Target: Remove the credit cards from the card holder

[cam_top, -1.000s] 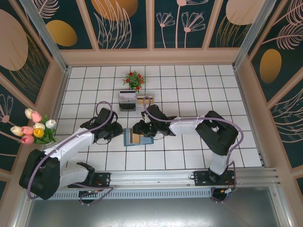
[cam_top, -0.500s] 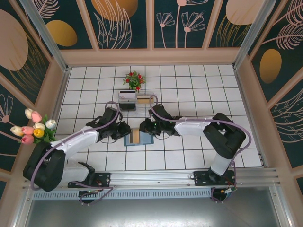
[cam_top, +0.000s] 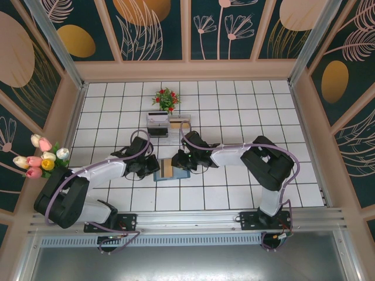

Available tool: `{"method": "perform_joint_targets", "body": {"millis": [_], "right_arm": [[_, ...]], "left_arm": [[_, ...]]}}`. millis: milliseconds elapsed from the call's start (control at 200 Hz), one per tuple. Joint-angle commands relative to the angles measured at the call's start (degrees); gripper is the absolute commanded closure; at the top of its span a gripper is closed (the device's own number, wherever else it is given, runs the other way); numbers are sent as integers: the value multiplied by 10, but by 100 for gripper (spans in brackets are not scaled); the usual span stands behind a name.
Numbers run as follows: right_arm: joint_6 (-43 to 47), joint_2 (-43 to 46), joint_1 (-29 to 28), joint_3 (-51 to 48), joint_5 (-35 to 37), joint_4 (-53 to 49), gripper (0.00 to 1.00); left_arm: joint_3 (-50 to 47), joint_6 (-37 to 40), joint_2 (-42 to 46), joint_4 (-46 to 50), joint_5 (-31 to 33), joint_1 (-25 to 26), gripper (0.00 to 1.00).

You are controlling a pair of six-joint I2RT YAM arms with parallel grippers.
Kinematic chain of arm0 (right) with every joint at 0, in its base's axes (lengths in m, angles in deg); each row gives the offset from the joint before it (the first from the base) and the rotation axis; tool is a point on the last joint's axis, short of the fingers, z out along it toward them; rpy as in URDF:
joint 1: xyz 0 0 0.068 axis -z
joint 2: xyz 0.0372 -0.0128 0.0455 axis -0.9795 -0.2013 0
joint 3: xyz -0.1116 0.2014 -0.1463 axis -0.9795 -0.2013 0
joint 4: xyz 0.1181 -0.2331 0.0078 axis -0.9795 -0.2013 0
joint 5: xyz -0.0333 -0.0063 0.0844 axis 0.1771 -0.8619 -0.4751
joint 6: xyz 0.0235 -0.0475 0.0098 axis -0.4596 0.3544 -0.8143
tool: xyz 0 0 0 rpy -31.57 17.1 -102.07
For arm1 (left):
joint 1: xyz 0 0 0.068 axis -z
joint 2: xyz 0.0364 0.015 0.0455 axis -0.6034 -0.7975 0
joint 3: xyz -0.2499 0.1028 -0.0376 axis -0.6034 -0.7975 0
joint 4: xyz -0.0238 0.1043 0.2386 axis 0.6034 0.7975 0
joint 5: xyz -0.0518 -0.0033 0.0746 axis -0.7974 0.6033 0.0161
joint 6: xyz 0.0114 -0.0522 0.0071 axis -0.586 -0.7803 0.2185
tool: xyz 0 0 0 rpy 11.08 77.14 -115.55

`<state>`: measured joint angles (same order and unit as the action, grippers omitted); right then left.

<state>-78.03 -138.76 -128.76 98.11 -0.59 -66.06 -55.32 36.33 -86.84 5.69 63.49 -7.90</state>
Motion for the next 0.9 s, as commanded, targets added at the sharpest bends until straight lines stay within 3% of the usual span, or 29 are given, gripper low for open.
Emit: {"method": "perform_joint_targets", "body": {"millis": [0,626,891], "right_arm": [[-1,-12,-5,15,-18,14,79],[5,-35,-8,25,-35,17,79],[1,-24,-7,12,-19,9,86]], "left_arm": [[-18,-10,-6,3,13,2,91],[-21,-1,-10,10,18,2,92],[-23,-1,-6,21,33,2,88]]}}
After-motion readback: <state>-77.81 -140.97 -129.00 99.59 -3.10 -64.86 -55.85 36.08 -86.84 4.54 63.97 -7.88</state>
